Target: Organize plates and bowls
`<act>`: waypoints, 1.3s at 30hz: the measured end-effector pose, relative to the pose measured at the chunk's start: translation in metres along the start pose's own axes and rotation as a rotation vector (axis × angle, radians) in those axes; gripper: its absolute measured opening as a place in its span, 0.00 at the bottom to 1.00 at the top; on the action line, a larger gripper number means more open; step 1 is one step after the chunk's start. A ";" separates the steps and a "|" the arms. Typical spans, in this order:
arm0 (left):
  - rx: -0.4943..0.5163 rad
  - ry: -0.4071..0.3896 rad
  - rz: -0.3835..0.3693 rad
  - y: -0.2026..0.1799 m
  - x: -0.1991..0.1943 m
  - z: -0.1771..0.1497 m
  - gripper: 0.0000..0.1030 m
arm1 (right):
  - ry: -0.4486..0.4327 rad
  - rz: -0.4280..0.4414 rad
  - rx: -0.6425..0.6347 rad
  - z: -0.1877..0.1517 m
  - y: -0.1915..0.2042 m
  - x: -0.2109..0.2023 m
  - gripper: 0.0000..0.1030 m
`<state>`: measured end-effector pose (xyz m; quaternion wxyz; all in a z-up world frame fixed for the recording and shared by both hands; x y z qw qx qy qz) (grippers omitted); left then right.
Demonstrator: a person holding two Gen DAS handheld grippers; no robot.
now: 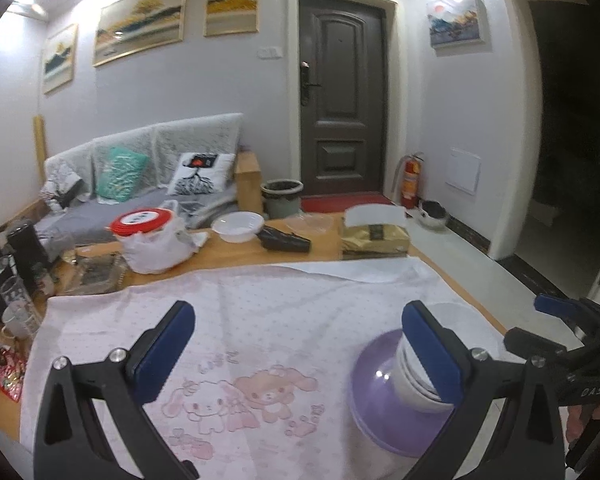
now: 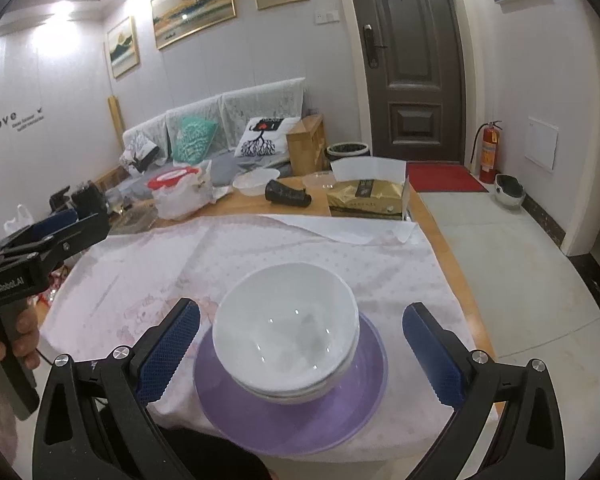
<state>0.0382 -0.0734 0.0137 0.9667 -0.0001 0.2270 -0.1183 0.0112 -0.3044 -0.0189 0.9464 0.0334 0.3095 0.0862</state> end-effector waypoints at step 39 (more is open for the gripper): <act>-0.096 -0.092 0.201 0.064 -0.033 -0.011 1.00 | -0.178 0.042 -0.077 0.033 0.047 -0.003 0.98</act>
Point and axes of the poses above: each gripper's, at about its wrist camera, not at the fingertips, and x roughly the way its jaws point, y to its left, z to its top, the point moved 1 cm from there along x, roughly the way its jaws point, and after that the axes turned 8 degrees about -z, right-handed, at the moved point
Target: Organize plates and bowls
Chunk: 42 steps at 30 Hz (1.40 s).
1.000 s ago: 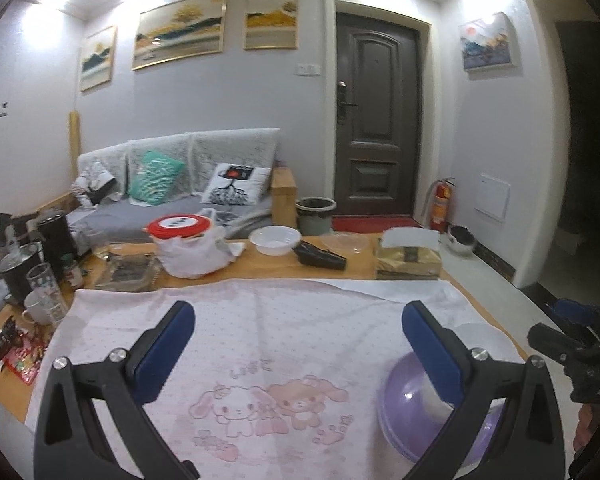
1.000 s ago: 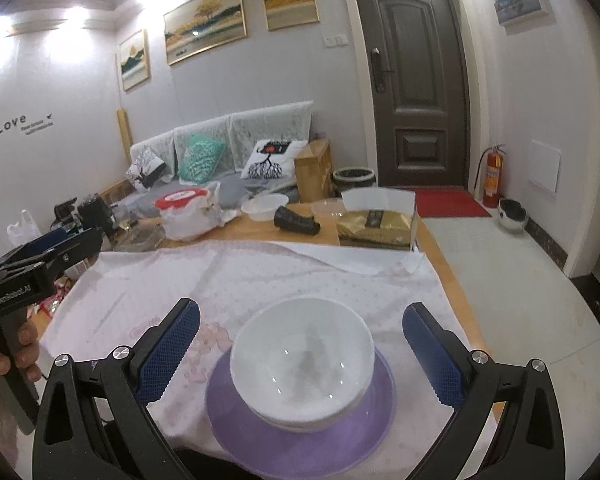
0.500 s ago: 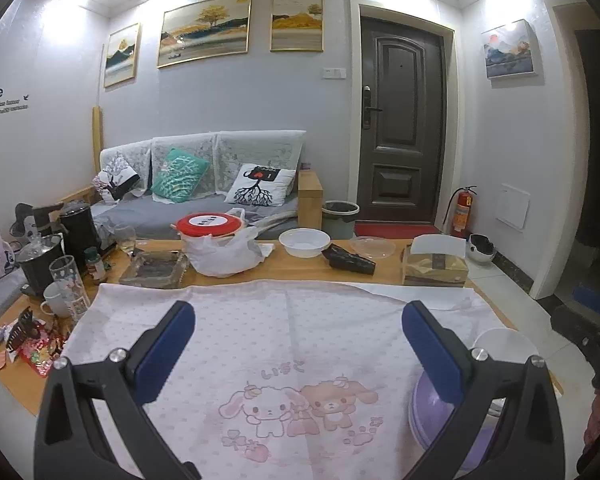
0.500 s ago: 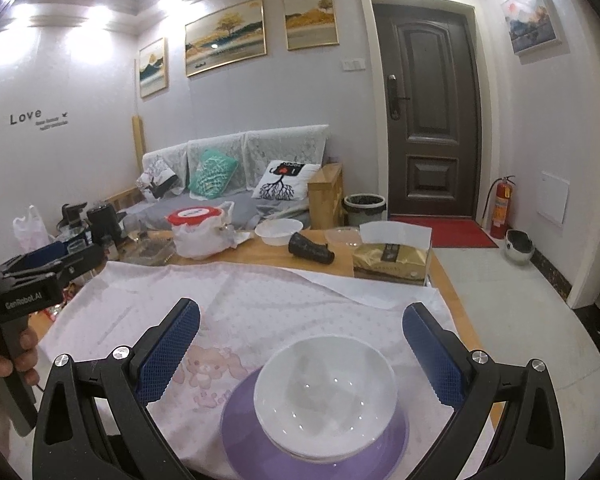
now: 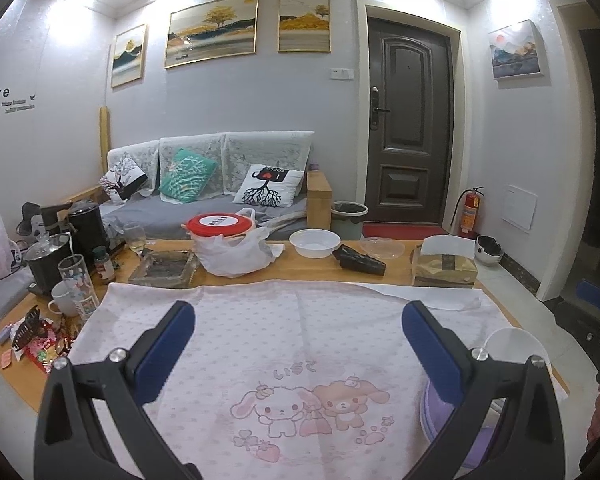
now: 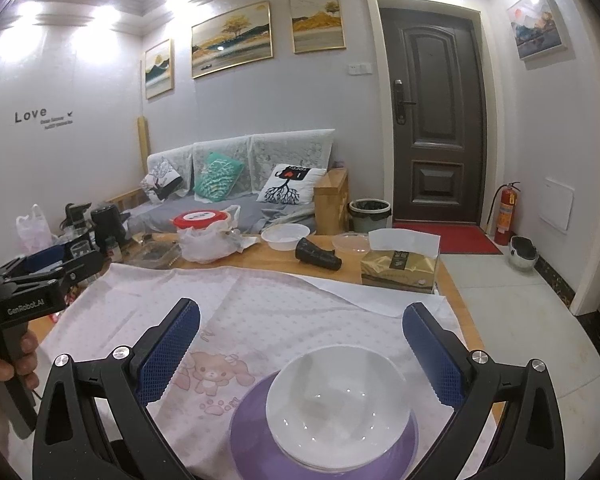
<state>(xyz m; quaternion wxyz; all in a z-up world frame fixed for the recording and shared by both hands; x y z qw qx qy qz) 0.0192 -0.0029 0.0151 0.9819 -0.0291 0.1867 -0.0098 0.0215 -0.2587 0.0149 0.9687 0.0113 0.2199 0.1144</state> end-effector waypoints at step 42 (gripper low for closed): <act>-0.004 -0.009 0.004 0.006 -0.003 -0.002 1.00 | -0.002 -0.007 -0.020 0.004 -0.001 0.002 0.98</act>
Point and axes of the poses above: each gripper's, at about its wrist camera, not at the fingertips, and x roughly the way its jaws point, y to its left, z to its top, the point moved 1 cm from there along x, roughly the way its jaws point, and after that the axes turned 8 degrees about -z, right-handed, at the moved point
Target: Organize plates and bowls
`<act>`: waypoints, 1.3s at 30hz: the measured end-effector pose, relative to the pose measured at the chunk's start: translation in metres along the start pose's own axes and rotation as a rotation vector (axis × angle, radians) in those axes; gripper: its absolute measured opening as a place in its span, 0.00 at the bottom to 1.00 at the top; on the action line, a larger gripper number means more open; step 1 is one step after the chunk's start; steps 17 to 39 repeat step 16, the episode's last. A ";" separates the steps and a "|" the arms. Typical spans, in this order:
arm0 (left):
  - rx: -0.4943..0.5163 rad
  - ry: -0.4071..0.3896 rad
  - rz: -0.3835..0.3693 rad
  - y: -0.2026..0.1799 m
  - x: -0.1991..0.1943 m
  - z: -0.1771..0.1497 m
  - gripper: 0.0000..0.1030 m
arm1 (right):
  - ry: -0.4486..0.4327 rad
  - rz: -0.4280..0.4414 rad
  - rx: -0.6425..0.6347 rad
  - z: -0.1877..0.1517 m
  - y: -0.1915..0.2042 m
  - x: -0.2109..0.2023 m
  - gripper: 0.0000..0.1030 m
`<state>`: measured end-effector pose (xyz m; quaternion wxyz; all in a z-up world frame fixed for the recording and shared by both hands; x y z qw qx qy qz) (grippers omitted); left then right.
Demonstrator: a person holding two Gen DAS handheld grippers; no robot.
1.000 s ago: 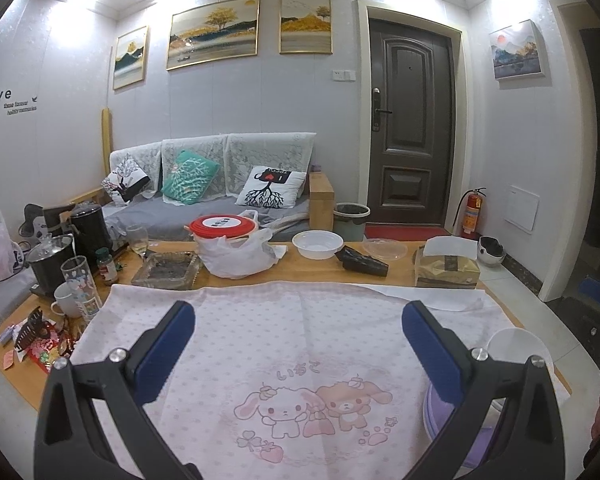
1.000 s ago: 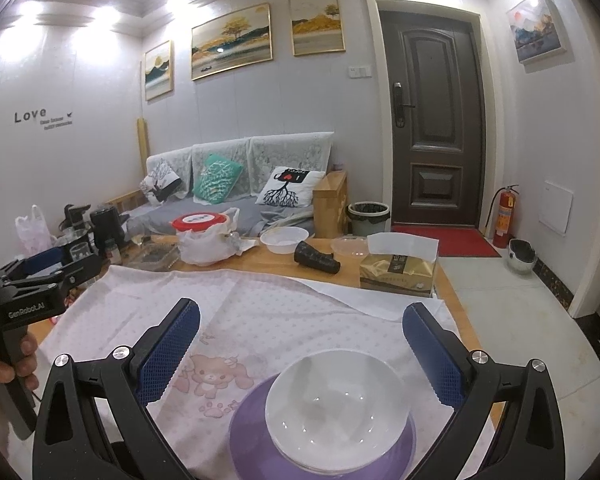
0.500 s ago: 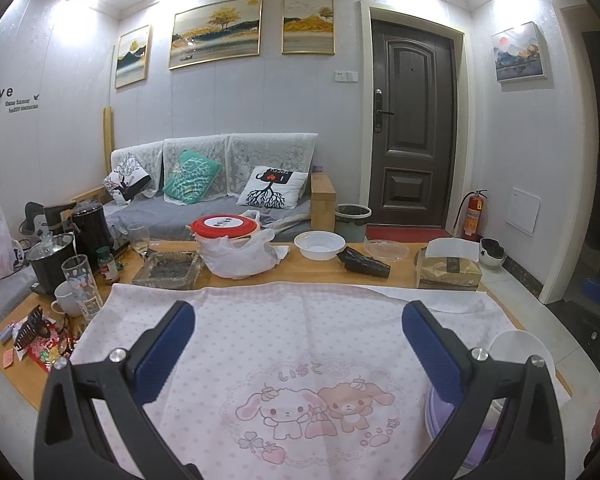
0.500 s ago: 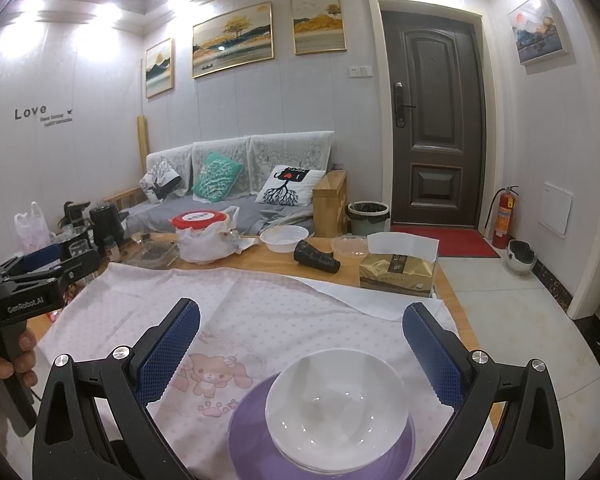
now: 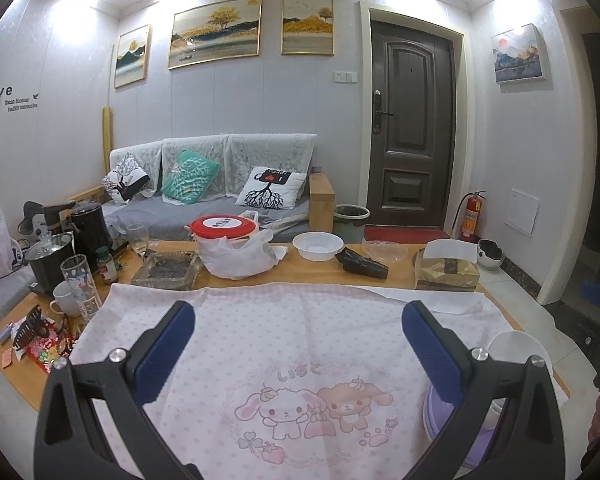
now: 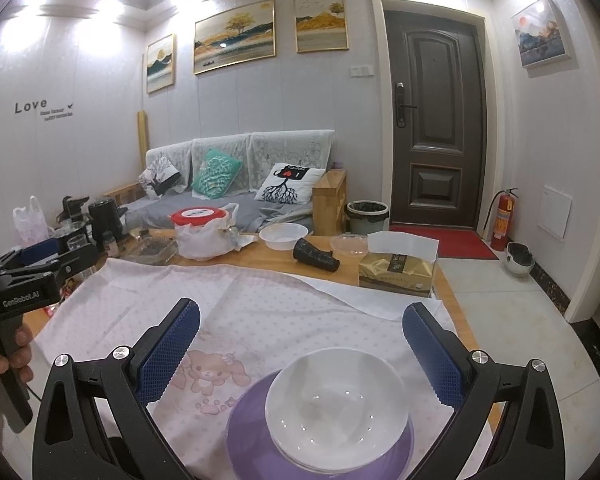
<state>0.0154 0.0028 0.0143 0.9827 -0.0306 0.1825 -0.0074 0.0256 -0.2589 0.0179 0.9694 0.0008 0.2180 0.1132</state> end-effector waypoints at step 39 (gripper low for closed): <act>0.015 -0.007 0.012 -0.007 -0.001 0.003 1.00 | -0.001 0.000 -0.003 0.000 0.000 0.000 0.98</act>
Point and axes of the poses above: each gripper's, at about its wrist camera, not at the fingertips, and x roughly the way its jaws point, y to its left, z to its top, the point moved 1 cm from there along x, roughly the way its jaws point, and after that the axes turned 8 degrees about -z, right-handed, at the moved point
